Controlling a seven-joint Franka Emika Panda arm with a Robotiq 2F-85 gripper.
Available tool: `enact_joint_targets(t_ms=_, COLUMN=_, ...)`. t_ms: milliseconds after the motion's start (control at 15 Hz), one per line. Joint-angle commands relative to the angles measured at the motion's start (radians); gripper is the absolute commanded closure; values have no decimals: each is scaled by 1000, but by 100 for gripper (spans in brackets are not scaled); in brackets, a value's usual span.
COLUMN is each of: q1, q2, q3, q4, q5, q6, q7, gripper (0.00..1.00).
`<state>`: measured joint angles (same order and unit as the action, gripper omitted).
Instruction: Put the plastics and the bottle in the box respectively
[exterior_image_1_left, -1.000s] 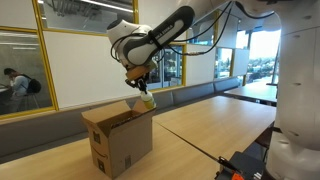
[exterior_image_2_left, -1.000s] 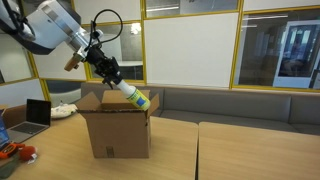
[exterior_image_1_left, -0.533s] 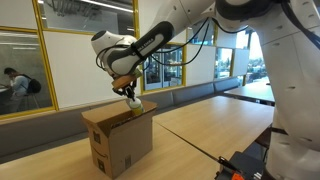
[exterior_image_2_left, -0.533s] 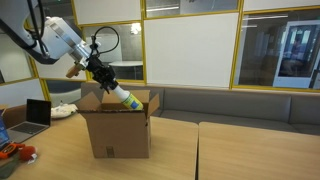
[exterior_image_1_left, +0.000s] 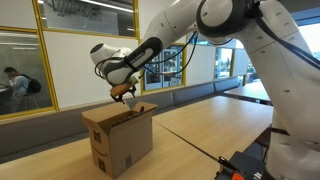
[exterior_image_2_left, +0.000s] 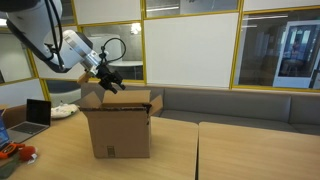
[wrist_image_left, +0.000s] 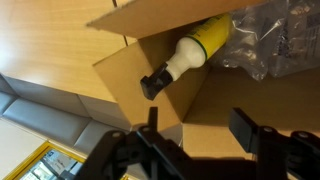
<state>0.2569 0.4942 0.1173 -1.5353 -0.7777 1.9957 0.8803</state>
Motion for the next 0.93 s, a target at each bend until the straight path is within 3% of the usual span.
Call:
enact_joint_targets(t_ms=0, q1=19, q2=30, q3=-36, q4=57, q5=34, q6=-23, q7=-37, gripper=0)
enact_joint_targets(t_ms=400, q1=17, q2=-93, q3=-59, q4=-52, q5=37, q6=-80, q7=-10, gripper=0)
enact_joint_targets(t_ms=867, q1=-3, q2=-411, q3=-35, q4=-283, q5=32, q6=-330, q7=43, gripper=0)
